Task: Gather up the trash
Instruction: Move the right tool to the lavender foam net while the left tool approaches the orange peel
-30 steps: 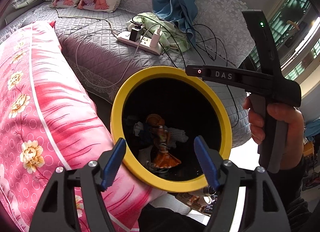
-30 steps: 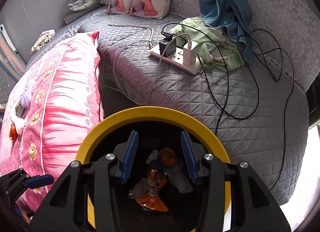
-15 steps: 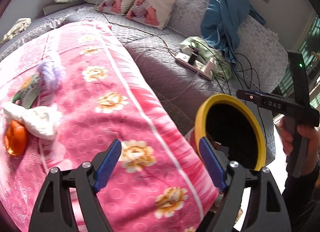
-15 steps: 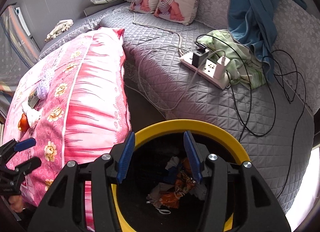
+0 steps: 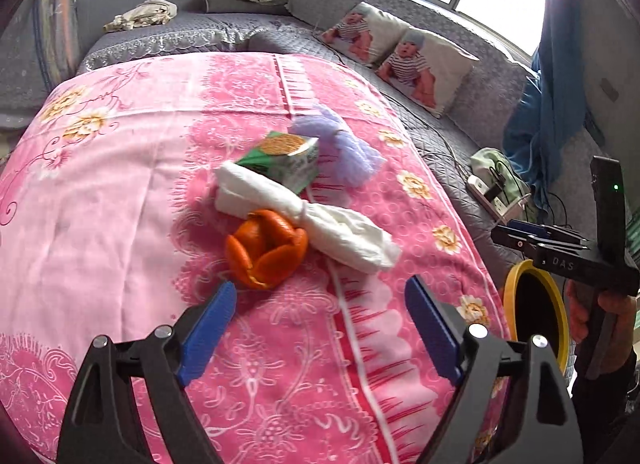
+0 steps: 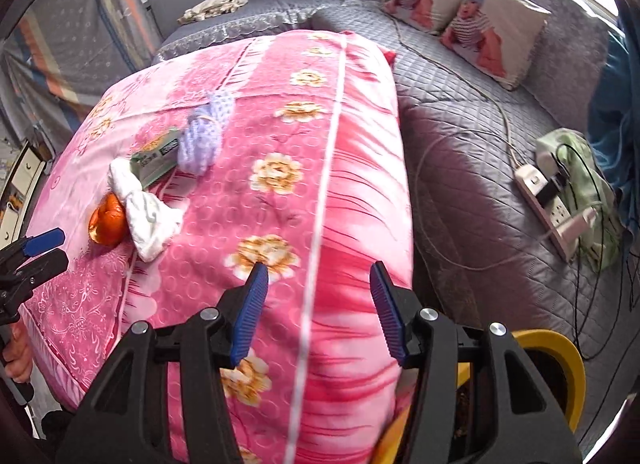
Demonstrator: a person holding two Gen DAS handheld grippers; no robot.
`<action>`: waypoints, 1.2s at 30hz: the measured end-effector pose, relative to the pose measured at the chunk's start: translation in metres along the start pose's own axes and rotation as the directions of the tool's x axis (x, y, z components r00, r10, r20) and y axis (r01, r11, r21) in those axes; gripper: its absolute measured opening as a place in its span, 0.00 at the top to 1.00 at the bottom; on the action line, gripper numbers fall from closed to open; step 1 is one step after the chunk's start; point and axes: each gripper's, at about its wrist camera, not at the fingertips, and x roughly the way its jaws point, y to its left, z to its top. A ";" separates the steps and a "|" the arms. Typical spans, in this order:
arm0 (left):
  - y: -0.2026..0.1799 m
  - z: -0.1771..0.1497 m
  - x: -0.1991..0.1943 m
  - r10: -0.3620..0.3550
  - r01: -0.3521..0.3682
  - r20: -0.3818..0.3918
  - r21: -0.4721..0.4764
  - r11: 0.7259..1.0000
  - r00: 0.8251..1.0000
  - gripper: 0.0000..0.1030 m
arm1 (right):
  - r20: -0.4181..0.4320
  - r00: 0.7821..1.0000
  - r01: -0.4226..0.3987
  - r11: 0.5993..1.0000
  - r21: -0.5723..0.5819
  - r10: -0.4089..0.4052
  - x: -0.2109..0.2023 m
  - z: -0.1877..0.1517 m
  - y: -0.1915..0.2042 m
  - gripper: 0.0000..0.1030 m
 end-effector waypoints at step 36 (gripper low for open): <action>0.046 0.019 0.051 0.050 -0.042 -0.074 0.096 0.994 0.996 0.15 | -0.085 0.996 -0.006 0.996 -0.088 -0.002 0.117 0.121 0.101 0.36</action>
